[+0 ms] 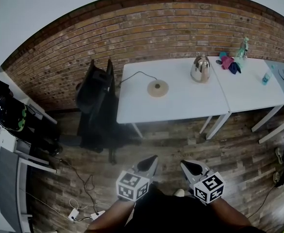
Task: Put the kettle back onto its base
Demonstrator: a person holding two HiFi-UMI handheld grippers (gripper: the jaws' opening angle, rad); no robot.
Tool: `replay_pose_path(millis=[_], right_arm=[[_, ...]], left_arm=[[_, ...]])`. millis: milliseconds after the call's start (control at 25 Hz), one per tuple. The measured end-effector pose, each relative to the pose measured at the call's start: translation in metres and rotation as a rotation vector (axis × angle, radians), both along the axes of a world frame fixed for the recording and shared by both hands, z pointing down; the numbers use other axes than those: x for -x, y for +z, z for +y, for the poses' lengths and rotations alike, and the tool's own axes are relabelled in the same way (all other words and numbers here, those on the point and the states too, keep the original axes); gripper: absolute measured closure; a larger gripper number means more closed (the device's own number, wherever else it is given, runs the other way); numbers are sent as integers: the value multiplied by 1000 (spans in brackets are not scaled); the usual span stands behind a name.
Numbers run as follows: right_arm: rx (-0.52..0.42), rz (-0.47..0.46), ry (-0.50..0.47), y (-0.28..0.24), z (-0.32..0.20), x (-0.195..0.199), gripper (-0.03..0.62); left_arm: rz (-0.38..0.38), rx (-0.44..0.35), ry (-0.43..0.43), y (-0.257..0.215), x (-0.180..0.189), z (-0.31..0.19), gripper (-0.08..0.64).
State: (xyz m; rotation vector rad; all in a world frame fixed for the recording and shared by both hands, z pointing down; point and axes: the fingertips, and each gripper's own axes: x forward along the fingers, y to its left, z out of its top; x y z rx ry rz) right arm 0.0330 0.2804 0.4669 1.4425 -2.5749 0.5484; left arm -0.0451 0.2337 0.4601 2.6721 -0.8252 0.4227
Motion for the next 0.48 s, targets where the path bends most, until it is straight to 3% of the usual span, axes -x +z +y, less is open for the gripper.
replay_pose_path(millis=[480], right_arm=[[28,6,-17,11,-40,22,565]], left_arm=[[3,18,-19,9,22,-40,560]])
